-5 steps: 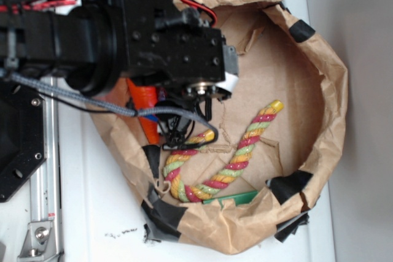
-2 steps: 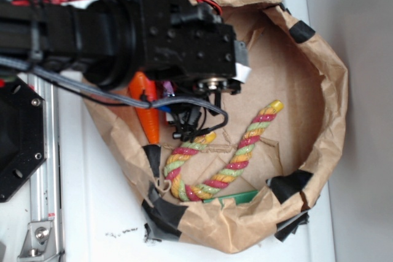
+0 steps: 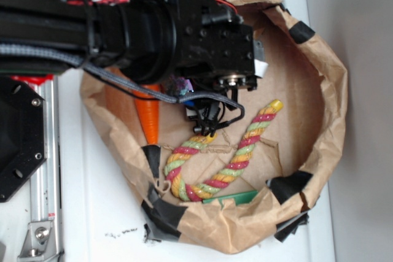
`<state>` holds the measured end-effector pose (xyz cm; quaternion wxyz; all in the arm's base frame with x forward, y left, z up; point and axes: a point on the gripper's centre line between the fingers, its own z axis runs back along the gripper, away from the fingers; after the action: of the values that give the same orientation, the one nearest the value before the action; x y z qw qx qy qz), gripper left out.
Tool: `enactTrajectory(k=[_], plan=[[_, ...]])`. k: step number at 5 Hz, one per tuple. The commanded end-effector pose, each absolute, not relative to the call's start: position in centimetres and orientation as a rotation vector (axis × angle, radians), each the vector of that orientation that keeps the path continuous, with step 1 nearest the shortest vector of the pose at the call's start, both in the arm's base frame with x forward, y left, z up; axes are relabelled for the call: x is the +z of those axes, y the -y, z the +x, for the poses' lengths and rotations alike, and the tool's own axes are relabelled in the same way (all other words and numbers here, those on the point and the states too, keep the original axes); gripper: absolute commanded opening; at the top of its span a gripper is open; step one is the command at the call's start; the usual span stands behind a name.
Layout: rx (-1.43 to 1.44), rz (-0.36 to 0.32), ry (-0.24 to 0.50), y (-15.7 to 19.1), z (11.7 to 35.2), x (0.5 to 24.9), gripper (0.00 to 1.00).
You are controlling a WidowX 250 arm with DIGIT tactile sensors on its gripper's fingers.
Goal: Grab the rock.
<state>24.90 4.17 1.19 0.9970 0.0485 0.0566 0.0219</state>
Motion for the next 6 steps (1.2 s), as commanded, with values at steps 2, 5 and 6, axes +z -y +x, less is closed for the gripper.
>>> enactTrajectory(k=[2, 5, 6], plan=[[0.037, 0.076, -0.080, -3.9, 24.5, 1.9, 1.00], [0.058, 0.009, -0.050, -4.1, 22.8, 3.9, 1.00], [0.048, 0.018, -0.065, -3.8, 22.9, 3.1, 1.00]])
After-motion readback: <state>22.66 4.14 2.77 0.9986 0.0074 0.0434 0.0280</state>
